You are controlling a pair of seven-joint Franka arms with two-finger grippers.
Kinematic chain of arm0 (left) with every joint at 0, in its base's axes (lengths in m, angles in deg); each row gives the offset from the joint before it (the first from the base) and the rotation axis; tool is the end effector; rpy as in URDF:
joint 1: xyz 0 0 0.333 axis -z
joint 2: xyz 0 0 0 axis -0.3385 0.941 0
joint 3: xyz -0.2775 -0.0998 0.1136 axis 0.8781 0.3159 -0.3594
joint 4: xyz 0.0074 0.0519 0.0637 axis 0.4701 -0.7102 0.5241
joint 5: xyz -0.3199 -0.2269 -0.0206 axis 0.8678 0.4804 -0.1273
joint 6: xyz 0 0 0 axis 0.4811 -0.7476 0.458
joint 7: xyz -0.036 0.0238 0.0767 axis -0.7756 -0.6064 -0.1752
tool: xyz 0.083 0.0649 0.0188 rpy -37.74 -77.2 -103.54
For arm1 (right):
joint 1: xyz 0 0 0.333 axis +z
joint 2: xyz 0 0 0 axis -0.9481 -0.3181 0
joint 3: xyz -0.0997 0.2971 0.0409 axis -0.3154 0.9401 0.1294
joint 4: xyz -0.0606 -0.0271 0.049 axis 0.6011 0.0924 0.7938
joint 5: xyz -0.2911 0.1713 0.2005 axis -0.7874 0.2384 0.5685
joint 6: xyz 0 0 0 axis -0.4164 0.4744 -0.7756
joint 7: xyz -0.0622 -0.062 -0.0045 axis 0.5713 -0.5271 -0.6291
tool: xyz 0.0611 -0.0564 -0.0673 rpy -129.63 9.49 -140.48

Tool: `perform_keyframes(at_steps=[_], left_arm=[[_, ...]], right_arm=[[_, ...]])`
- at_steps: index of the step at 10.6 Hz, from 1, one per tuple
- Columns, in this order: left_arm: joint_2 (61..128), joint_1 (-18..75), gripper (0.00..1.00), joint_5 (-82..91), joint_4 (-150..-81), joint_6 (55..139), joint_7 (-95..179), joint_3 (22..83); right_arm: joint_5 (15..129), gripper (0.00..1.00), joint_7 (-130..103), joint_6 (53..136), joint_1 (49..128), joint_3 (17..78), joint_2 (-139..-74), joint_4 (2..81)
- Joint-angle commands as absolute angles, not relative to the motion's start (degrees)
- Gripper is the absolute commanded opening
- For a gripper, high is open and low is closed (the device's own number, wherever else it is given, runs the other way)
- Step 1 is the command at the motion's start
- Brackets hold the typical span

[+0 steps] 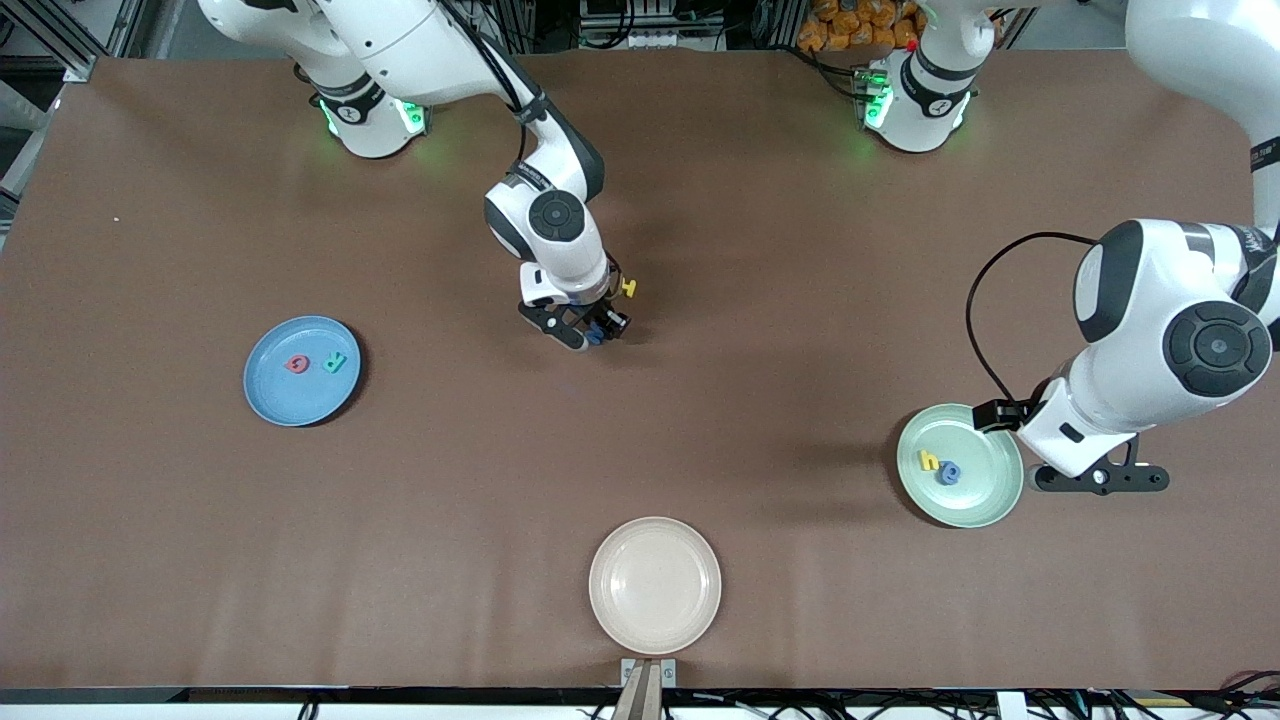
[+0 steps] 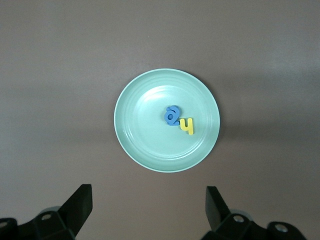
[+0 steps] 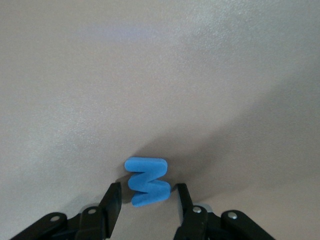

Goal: Sort uppercase to blue plate, lowercase to green plate
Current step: 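Lift the blue M with the right gripper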

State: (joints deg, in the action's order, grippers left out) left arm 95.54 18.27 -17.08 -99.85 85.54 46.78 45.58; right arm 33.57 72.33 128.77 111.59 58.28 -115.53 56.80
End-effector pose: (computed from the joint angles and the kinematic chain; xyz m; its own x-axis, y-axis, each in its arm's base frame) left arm 0.6787 -0.0787 0.4154 0.9982 -0.0236 -0.0543 -0.0306 -0.9907 -0.1326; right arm 0.4338 0.4362 0.1771 0.8145 -0.5795 -0.0277 -0.5800 -0.8122 -0.0631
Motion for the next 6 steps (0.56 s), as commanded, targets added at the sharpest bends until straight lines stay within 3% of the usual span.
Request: perform_keyframes(at_steps=[1, 6], left_arm=[[94.6, 19.0, 1.00, -15.4, -100.3, 84.7, 45.8, 44.5], [94.4, 19.0, 1.00, -15.4, -100.4, 84.8, 46.0, 44.7]], right_arm=[[33.6, 0.52, 70.1, 127.5, 111.4, 58.0, -115.7, 56.6], [33.5, 0.51, 68.5, 127.2, 110.9, 57.7, -115.6, 56.6]])
